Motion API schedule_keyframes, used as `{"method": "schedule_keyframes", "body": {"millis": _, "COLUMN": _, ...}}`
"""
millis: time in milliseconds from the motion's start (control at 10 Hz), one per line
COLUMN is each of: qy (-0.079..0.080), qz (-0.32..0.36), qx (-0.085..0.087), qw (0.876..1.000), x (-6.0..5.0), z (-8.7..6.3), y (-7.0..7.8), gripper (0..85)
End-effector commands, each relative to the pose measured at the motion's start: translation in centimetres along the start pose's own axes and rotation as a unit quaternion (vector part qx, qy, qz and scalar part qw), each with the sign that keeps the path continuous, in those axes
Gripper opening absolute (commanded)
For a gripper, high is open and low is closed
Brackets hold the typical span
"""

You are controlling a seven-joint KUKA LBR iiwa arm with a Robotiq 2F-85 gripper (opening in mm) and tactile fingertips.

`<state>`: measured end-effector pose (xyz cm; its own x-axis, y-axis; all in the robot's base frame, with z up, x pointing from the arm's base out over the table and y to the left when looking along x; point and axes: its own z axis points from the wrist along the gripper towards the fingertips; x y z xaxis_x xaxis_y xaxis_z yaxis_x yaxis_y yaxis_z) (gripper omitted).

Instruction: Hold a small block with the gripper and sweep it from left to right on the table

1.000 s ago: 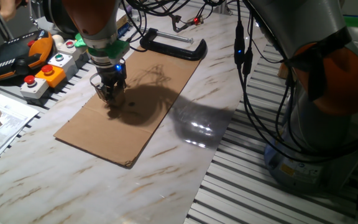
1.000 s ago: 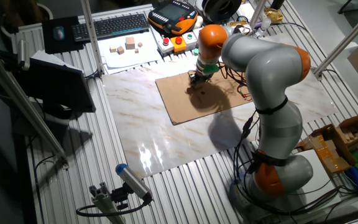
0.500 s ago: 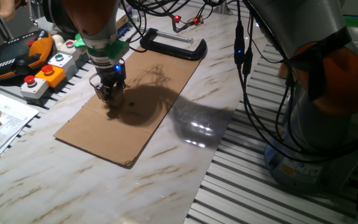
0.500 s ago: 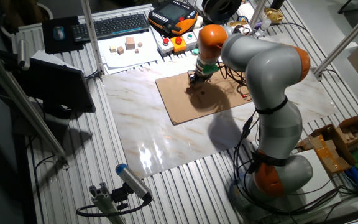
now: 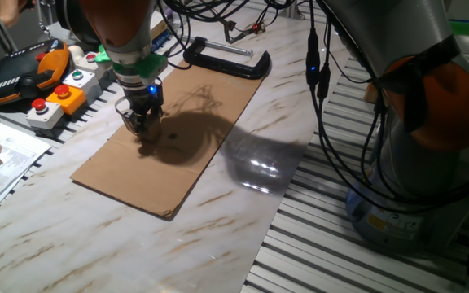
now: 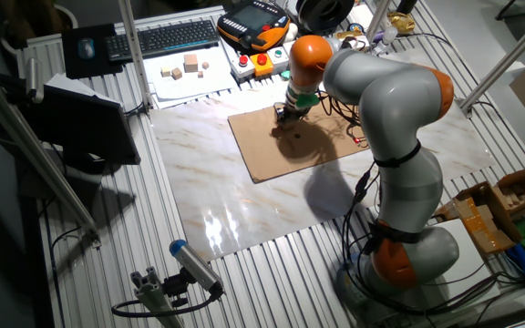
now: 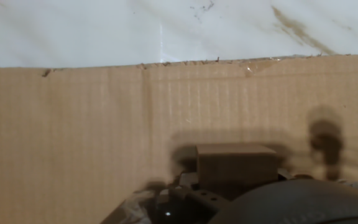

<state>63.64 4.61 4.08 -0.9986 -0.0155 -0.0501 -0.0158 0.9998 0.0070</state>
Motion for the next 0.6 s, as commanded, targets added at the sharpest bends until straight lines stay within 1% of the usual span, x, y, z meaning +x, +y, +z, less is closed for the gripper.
{"method": "schedule_keyframes", "body": {"millis": 0, "qy": 0.000, "qz": 0.000, "qx": 0.000, "qw": 1.000, "x": 0.02, "z": 0.06, "y": 0.08, "gripper": 0.7}}
{"method": "schedule_keyframes", "body": {"millis": 500, "qy": 0.000, "qz": -0.002, "qx": -0.001, "qw": 1.000, "x": -0.01, "z": 0.15, "y": 0.46, "gripper": 0.7}}
